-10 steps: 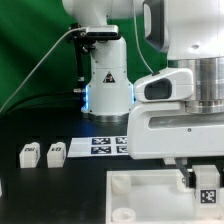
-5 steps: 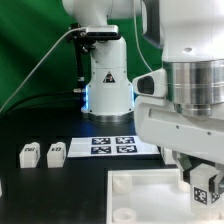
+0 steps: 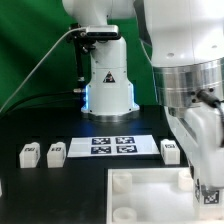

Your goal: Assemble one leg

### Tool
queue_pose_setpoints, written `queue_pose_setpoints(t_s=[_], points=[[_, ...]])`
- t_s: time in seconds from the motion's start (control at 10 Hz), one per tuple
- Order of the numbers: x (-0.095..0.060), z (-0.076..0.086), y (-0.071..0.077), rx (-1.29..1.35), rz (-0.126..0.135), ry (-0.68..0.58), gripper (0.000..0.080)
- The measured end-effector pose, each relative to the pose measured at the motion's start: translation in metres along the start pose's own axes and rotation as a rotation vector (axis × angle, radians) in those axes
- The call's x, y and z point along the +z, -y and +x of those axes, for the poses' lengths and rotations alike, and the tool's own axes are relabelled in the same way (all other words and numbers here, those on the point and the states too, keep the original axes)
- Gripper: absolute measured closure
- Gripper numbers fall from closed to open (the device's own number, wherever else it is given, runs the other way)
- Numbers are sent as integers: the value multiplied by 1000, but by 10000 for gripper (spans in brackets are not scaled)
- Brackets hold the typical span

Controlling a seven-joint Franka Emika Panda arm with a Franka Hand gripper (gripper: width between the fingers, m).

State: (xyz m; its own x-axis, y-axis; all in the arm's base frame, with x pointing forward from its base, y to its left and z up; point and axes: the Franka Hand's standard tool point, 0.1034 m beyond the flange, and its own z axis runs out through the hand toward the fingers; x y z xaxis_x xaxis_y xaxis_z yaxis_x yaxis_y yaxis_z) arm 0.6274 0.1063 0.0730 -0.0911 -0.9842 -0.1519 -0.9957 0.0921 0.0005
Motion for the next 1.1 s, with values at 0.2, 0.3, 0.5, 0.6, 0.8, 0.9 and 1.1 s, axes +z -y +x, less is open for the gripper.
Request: queue_pose_setpoints(t_s=[0.2, 0.3, 0.5, 0.6, 0.8, 0.9, 1.1], points=[[-1, -2, 0, 175, 2, 1, 508], [-1, -2, 0, 232, 2, 1, 508], [-2, -2, 0, 321, 6, -8, 505], [-2, -2, 0, 317, 7, -14, 505], [-1, -1, -1, 282, 5, -22, 505], [0, -1, -2, 281, 3, -23, 422], [0, -3, -2, 277, 4, -22, 274]])
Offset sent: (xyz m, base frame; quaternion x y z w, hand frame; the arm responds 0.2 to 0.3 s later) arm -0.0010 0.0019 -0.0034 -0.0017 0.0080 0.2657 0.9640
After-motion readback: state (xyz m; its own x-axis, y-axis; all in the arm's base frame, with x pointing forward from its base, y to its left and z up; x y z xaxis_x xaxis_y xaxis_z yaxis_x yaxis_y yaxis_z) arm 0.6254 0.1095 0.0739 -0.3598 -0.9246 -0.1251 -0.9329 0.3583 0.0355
